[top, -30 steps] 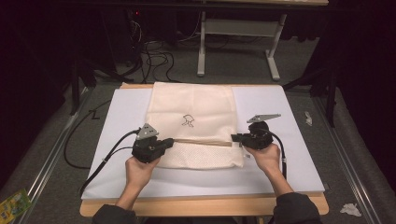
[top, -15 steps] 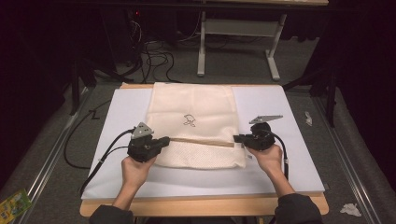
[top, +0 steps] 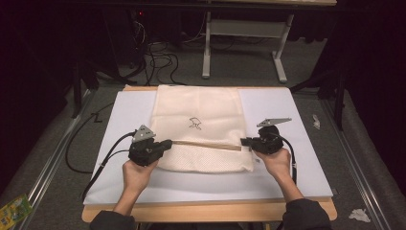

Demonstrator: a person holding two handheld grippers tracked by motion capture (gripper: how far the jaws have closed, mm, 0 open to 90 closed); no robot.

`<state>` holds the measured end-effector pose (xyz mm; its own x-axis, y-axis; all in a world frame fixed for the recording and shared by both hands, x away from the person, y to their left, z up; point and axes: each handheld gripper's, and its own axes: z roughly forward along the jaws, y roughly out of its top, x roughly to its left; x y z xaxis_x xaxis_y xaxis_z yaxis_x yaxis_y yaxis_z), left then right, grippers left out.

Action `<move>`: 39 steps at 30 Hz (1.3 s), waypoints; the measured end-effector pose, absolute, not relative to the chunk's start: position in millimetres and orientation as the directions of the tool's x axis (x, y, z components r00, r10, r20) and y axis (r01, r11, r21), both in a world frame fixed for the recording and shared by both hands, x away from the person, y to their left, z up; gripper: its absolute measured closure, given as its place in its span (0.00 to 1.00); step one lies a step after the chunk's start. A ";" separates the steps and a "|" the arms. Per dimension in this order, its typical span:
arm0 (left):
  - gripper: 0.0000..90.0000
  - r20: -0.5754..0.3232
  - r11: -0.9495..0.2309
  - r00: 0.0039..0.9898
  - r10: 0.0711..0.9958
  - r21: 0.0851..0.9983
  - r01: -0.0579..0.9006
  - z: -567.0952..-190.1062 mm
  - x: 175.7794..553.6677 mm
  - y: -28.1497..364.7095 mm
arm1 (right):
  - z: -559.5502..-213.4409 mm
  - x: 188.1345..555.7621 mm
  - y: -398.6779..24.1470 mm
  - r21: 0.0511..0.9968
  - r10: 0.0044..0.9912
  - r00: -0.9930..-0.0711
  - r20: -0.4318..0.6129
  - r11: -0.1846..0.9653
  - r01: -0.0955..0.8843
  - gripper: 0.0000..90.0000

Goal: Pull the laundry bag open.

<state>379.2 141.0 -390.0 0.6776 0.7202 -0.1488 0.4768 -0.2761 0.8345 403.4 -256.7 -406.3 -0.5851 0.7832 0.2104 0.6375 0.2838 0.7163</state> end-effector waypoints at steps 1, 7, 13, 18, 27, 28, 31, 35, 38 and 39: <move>0.97 -0.149 -0.275 0.677 0.721 0.835 0.477 -389.8 379.3 141.2 | -406.3 403.4 -256.7 0.716 0.783 -0.585 0.210 0.284 0.637 0.99; 0.97 -0.147 -0.270 0.671 0.726 0.837 0.476 -389.1 379.4 142.0 | -407.7 402.5 -254.7 0.708 0.786 -0.588 0.191 0.305 0.637 0.99; 0.97 -0.147 -0.254 0.654 0.742 0.842 0.477 -384.8 378.6 153.6 | -408.8 401.8 -259.1 0.703 0.793 -0.581 0.185 0.306 0.642 0.98; 0.97 -0.151 -0.242 0.646 0.748 0.844 0.478 -383.7 378.6 159.3 | -412.2 401.8 -260.8 0.697 0.795 -0.576 0.190 0.304 0.650 0.98; 0.97 -0.149 -0.243 0.647 0.748 0.846 0.475 -382.1 378.7 161.2 | -413.7 402.1 -259.4 0.688 0.787 -0.588 0.187 0.322 0.651 0.99; 0.97 -0.145 -0.244 0.645 0.751 0.846 0.474 -382.0 378.7 161.5 | -413.7 402.1 -259.5 0.688 0.787 -0.587 0.188 0.321 0.651 0.98; 0.97 -0.147 -0.232 0.637 0.757 0.850 0.472 -379.6 378.7 165.7 | -414.0 402.2 -260.3 0.685 0.790 -0.584 0.184 0.323 0.653 0.99; 0.97 -0.146 -0.225 0.629 0.764 0.853 0.471 -376.5 378.1 170.8 | -415.5 401.9 -262.9 0.684 0.793 -0.581 0.182 0.323 0.654 0.98; 0.97 -0.150 -0.220 0.627 0.764 0.854 0.472 -375.6 378.5 171.8 | -416.2 401.6 -264.9 0.681 0.795 -0.578 0.183 0.321 0.658 0.99; 0.97 -0.152 -0.217 0.628 0.763 0.855 0.471 -375.4 378.7 171.5 | -416.6 401.5 -265.2 0.679 0.796 -0.576 0.188 0.319 0.661 0.98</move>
